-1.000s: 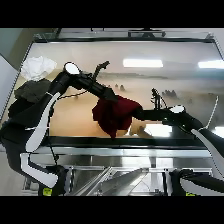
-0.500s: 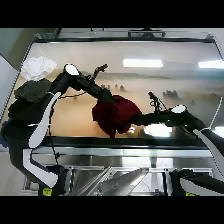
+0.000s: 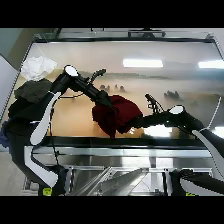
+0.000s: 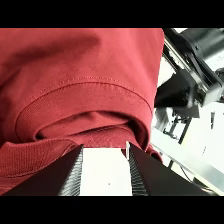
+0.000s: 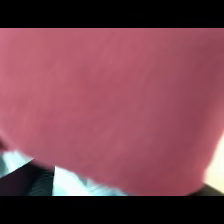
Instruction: Fold the shirts.
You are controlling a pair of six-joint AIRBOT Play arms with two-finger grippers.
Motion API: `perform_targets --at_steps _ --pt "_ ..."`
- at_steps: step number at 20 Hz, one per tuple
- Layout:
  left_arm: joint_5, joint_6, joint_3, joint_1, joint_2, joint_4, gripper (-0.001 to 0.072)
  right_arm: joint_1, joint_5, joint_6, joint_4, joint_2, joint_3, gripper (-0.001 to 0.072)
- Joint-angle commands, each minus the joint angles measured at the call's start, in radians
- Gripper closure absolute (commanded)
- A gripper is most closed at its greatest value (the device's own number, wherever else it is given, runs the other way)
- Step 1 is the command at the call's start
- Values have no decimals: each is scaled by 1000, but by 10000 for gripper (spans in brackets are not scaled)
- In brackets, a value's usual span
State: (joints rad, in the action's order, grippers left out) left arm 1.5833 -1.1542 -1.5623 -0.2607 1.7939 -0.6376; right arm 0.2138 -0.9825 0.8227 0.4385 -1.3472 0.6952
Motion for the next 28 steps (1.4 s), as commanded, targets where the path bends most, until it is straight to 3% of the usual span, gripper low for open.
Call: perform_targets --at_steps 1,4,5,6,7,8,9,14,19,20,21,23,25,28 --pt "2 -26 0 -33 1 1 412 10 136 34 15 -1 0 251" --pt "-21 -26 0 -103 1 0 412 10 148 63 15 -1 0 255" --pt "-34 -26 0 -114 1 0 412 10 148 64 15 0 0 322" --pt "-40 -26 0 -124 1 0 412 10 144 64 15 0 0 492" --pt "-35 -27 0 -126 1 -2 412 10 139 64 14 0 0 498" --pt "-22 -42 0 -125 1 -19 412 10 125 64 15 0 0 570" --pt "0 -68 0 -125 1 -50 412 10 111 64 16 0 0 691" --pt "122 -112 0 -64 -28 -163 412 10 64 65 63 0 0 693" --pt "2 -139 4 30 -170 -348 412 10 38 64 87 0 0 693" --pt "-23 -142 21 50 -196 -360 412 10 37 64 87 0 0 693" --pt "-50 -142 55 75 -218 -357 366 10 37 64 87 0 0 694" --pt "-96 -136 133 100 -241 -357 366 10 39 64 87 0 0 693" --pt "-165 -118 213 105 -241 -357 366 10 34 64 86 0 0 693" --pt "-274 -21 281 86 -217 -356 365 10 31 64 85 0 0 693"
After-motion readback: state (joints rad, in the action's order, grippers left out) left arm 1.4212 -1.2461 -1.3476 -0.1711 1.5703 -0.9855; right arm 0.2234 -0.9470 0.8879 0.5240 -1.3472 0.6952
